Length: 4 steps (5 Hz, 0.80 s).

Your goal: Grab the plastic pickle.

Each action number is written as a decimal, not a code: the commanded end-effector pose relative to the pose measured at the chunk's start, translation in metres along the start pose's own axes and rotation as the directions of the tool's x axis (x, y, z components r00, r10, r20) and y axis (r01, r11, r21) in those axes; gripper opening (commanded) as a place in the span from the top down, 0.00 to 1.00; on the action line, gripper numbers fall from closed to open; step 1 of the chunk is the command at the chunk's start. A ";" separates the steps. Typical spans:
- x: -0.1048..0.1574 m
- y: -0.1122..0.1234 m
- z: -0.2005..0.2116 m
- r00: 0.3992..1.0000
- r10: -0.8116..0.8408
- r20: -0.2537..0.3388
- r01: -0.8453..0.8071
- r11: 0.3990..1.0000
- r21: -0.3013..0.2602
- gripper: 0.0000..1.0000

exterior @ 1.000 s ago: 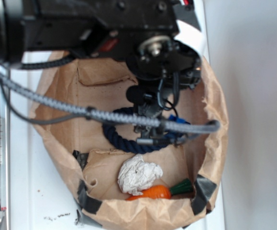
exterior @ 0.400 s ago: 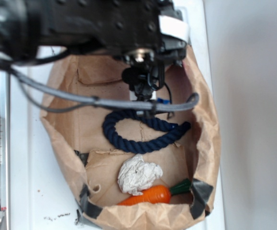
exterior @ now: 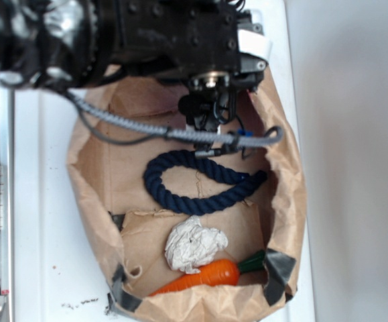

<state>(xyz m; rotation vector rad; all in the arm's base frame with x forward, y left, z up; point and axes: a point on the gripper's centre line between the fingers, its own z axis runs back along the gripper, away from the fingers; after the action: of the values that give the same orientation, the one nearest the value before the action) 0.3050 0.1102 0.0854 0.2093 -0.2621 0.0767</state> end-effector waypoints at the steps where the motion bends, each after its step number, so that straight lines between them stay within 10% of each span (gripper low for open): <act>1: 0.013 0.000 -0.001 0.999 -0.042 -0.019 0.039 0.987 -0.155 0.00; 2: 0.025 -0.001 -0.001 0.997 -0.041 -0.070 0.024 0.971 -0.238 0.00; 4: -0.015 -0.001 0.037 0.994 0.065 0.084 -0.029 0.926 -0.376 0.00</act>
<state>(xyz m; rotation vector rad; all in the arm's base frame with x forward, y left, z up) 0.2791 0.0927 0.0893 -0.2138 -0.3114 0.0618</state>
